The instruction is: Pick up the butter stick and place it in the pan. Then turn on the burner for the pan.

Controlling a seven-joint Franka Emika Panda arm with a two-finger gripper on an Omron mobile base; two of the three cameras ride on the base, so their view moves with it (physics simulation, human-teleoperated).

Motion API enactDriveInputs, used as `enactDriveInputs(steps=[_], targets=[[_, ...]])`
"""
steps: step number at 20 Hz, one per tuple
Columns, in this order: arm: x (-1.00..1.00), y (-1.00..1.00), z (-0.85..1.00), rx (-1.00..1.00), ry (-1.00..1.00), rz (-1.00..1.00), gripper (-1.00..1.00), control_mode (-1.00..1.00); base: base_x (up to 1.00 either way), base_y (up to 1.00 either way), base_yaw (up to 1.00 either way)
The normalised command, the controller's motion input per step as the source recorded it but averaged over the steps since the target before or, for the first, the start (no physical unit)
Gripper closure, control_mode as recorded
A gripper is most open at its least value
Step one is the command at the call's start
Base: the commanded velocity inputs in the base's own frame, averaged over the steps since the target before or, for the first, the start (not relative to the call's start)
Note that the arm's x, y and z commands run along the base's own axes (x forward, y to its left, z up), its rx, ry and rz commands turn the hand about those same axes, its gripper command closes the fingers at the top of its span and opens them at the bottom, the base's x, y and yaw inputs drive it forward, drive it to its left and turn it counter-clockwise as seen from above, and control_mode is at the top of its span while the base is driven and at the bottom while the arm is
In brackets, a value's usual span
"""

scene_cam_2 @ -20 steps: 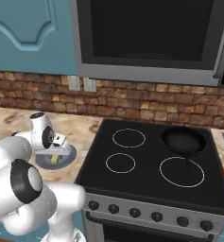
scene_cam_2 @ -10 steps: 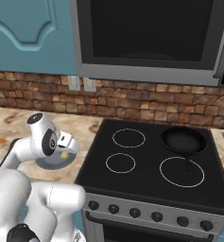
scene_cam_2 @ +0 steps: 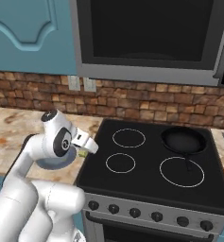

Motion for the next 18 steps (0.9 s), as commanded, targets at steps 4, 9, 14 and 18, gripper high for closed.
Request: enactDriveInputs(steps=[4,9,14,18], targets=[[0.00,-0.89,0.48,0.02,0.04,-0.19,1.00,-1.00,0.00,0.00,0.00],[0.02,-0.88,0.37,0.03,0.05,-0.19,1.00,-1.00,0.00,0.00,0.00],[0.13,-0.86,0.30,0.04,0.05,-0.16,1.00,-1.00,0.00,0.00,0.00],[0.12,-0.75,0.08,0.00,0.00,-0.12,1.00,-1.00,0.00,0.00,0.00]])
